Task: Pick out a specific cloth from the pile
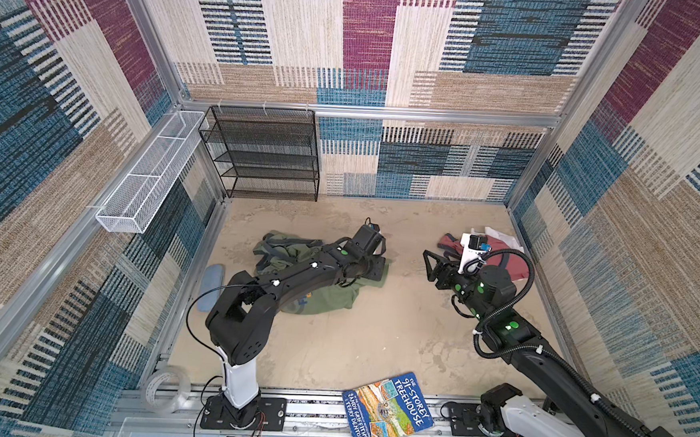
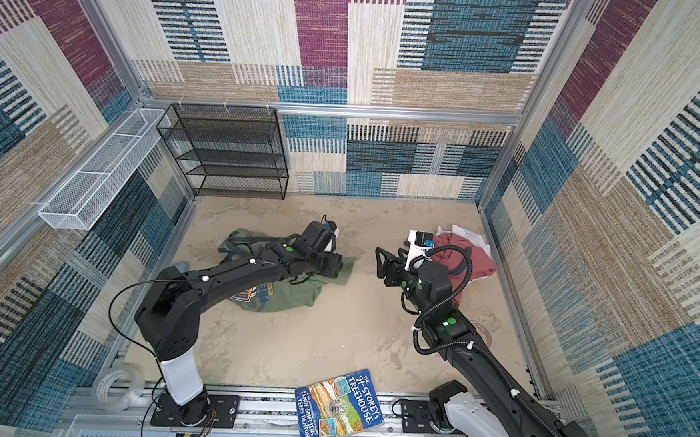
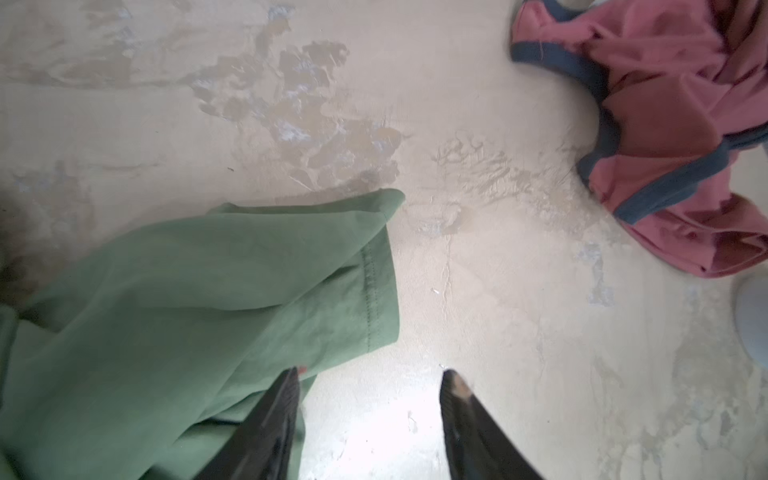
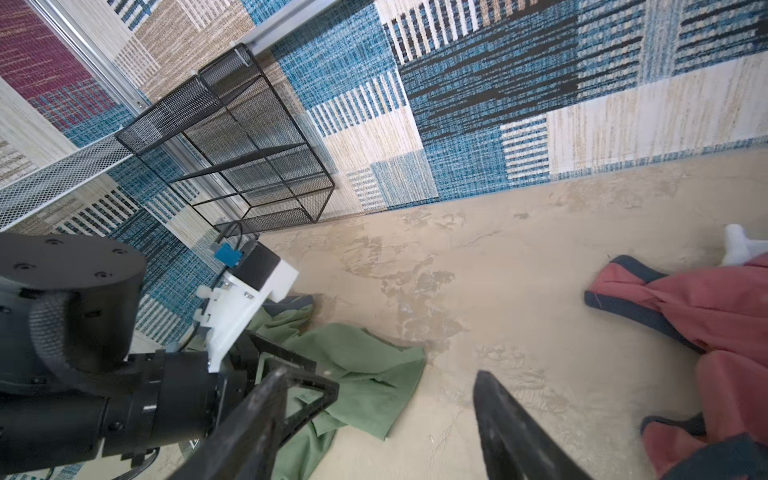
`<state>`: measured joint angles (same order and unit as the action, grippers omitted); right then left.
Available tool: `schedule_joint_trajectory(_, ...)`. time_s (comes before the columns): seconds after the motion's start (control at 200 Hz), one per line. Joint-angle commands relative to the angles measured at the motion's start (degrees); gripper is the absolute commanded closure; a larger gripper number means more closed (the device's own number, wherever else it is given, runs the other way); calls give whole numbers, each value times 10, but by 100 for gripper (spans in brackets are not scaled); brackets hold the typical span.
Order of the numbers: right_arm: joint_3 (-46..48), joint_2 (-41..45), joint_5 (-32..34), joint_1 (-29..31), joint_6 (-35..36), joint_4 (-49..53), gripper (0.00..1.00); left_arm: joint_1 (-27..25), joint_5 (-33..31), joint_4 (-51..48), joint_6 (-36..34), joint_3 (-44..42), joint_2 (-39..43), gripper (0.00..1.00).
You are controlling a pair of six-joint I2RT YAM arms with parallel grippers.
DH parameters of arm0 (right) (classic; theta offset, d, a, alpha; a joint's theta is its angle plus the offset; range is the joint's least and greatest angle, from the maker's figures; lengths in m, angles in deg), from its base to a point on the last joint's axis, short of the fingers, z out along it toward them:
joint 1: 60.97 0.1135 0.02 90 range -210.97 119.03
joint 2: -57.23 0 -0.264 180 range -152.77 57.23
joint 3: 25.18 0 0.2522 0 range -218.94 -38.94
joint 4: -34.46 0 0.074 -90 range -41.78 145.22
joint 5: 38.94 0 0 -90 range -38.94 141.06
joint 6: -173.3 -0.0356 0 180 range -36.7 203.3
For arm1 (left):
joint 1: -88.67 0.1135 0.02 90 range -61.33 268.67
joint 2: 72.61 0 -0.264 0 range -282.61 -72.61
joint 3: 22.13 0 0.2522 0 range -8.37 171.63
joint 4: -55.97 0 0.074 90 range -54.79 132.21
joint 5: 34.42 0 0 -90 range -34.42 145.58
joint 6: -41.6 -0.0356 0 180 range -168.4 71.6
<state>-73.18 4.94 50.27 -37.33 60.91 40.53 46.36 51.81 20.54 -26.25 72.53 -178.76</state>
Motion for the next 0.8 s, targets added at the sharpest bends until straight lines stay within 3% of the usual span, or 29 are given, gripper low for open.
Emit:
schedule_joint_trajectory(0.0,3,-6,-36,-13,2,2,26,-13,-32,-31,-14,30,-32,42)
schedule_joint_trajectory(0.346,24,-13,-103,-65,-8,-26,27,-25,-48,-60,-1,86,-114,42)
schedule_joint_trajectory(0.796,58,4,-112,-72,-21,-64,27,-28,-61,-67,2,113,-166,46)
